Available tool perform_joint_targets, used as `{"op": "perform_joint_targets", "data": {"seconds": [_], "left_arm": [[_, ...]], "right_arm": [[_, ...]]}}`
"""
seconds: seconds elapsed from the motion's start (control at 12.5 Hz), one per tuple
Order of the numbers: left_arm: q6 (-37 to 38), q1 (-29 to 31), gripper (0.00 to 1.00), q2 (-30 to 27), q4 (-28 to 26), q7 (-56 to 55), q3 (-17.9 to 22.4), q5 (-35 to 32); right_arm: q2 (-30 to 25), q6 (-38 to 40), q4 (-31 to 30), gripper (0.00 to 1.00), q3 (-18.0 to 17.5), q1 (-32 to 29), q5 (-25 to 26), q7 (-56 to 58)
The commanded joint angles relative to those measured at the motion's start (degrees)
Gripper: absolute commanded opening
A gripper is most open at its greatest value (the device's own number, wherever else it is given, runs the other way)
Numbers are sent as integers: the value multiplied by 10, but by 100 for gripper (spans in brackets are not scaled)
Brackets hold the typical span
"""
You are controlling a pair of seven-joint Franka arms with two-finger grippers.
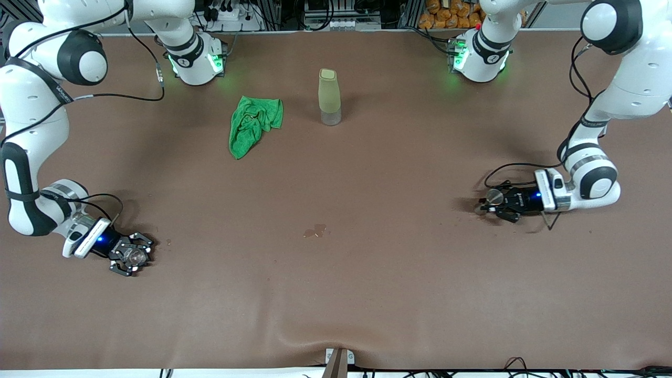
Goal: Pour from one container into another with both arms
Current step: 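Lift the beaker and jigger, bringing both grippers together mid-table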
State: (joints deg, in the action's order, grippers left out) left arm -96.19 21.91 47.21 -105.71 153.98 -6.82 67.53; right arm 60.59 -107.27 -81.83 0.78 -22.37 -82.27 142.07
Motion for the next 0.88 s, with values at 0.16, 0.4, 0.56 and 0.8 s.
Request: {"op": "perform_joint_targets", "data": {"seconds": [0.16, 0.4, 0.56, 0.8], "left_arm": [[-27, -81, 0, -17, 32, -51, -53, 79], [-70, -178, 0, -14, 75, -86, -55, 147], [-90, -232, 0, -12, 95, -89, -55, 225], [-145, -294, 0, -8, 137, -112, -55, 291]], "right_arm": [[-7, -1, 26, 0, -3, 47, -11, -29], [-14, -1, 36, 0, -4, 87, -12, -76], [-20, -1, 50, 0, -13, 112, -12, -109], [-51, -4, 51, 0, -47, 136, -11, -176]]}}
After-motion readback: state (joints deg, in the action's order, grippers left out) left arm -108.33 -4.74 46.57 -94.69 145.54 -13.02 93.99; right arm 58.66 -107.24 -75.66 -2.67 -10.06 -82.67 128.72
